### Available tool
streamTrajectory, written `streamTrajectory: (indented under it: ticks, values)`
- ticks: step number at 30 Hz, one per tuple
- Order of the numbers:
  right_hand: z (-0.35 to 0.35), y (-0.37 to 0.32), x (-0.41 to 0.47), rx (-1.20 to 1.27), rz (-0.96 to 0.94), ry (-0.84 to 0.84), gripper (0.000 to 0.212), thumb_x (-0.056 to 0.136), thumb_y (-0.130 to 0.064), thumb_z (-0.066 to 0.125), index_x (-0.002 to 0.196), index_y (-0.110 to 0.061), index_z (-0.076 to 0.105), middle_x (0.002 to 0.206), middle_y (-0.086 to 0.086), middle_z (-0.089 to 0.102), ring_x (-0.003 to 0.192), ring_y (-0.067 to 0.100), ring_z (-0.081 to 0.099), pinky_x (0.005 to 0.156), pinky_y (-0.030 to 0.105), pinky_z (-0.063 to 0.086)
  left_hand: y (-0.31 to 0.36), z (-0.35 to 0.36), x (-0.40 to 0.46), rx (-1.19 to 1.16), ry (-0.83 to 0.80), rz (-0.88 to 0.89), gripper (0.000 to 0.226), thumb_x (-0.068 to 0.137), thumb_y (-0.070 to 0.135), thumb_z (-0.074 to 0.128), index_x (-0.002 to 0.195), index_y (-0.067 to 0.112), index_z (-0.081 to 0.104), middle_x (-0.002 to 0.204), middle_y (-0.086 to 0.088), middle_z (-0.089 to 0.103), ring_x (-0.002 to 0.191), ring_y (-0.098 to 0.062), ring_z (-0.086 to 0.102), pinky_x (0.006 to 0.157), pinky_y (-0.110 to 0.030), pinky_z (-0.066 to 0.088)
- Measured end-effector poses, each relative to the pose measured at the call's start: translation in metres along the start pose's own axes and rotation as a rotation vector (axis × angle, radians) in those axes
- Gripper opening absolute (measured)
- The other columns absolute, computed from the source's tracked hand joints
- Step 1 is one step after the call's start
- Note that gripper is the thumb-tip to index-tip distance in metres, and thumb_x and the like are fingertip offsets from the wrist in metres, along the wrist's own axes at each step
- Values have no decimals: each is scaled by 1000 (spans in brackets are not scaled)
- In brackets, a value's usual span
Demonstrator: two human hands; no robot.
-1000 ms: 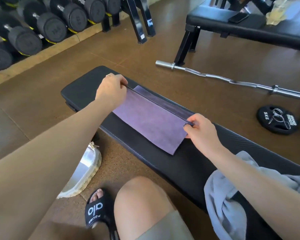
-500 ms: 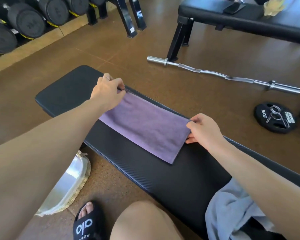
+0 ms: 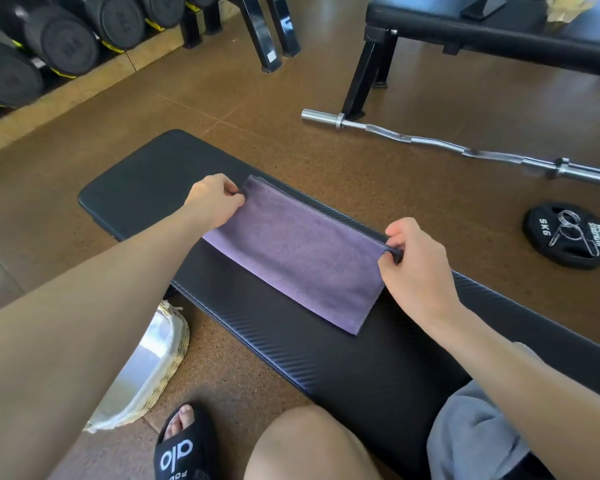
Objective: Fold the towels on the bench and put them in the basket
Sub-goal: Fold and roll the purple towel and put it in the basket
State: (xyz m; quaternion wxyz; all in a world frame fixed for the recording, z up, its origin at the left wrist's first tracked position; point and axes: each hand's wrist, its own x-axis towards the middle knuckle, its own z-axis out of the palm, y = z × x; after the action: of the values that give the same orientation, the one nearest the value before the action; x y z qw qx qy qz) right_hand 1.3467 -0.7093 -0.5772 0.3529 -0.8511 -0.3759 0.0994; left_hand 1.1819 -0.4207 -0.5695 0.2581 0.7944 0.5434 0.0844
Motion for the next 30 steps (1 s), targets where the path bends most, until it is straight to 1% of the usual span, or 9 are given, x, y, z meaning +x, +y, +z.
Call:
streamTrajectory:
  ticks: [2, 5, 7, 11, 14, 18, 22, 26, 30]
  values:
    - [0, 1, 1, 17, 25, -12, 31, 88, -1, 60, 115, -15, 56, 92, -7, 60, 88, 14, 59, 81, 28, 47, 2, 0, -1, -44, -8, -6, 22, 93, 27, 62, 114, 20, 65, 105, 6, 63, 98, -16, 54, 83, -29, 41]
    - [-1, 3, 6, 75, 80, -30, 33, 87, -1, 61, 115, -17, 55, 94, -8, 60, 85, 6, 58, 73, 17, 42, 2, 0, -1, -101, -12, 5, 14, 93, 25, 61, 106, 21, 63, 105, 4, 66, 98, -19, 58, 78, -30, 42]
    - [-1, 3, 8, 81, 90, -45, 33, 88, -2, 61, 116, -18, 54, 95, -9, 60, 83, 0, 57, 69, 11, 38, 3, 0, -4, -96, -14, 46, 15, 93, 23, 58, 108, 22, 62, 103, 5, 66, 96, -18, 58, 75, -29, 41]
    - [1, 2, 10, 32, 57, -61, 30, 89, -7, 60, 117, -18, 54, 88, -15, 58, 85, 8, 58, 76, 26, 46, 7, 4, -5, -133, 43, 99, 20, 94, 26, 60, 113, 23, 66, 106, 8, 65, 99, -14, 58, 79, -27, 42]
    - [1, 4, 12, -96, -47, -47, 27, 90, -9, 60, 115, -16, 55, 83, -10, 62, 85, 17, 60, 78, 36, 50, 12, 7, 1, -203, 102, 99, 18, 95, 24, 60, 109, 19, 70, 103, 8, 66, 99, -12, 60, 81, -24, 43]
    - [1, 8, 14, -218, -163, -26, 29, 88, -13, 60, 116, -18, 55, 83, -9, 61, 80, 17, 58, 71, 31, 43, 19, 12, 6, -193, 83, 132, 18, 95, 26, 61, 111, 19, 66, 103, 7, 63, 97, -12, 58, 77, -23, 42]
    - [-2, 11, 20, -135, -117, -80, 28, 86, -11, 61, 112, -20, 55, 81, -9, 60, 79, 15, 57, 73, 32, 45, 21, 12, 12, -131, 59, 110, 22, 99, 24, 55, 117, 17, 64, 105, 5, 61, 95, -15, 56, 75, -26, 44]
    - [-1, 13, 21, -37, -82, -83, 27, 85, -7, 63, 109, -18, 57, 79, -9, 59, 78, 15, 58, 74, 35, 48, 20, 14, 16, -161, 69, 114, 18, 100, 20, 49, 112, 17, 62, 99, 1, 63, 73, -10, 52, 57, -23, 42]
    - [2, 16, 20, 12, -67, -57, 29, 84, -5, 62, 108, -19, 57, 78, -9, 59, 78, 11, 57, 74, 32, 48, 17, 19, 14, -167, 93, 112, 15, 99, 21, 47, 108, 20, 59, 98, 1, 66, 79, -14, 54, 62, -26, 43]
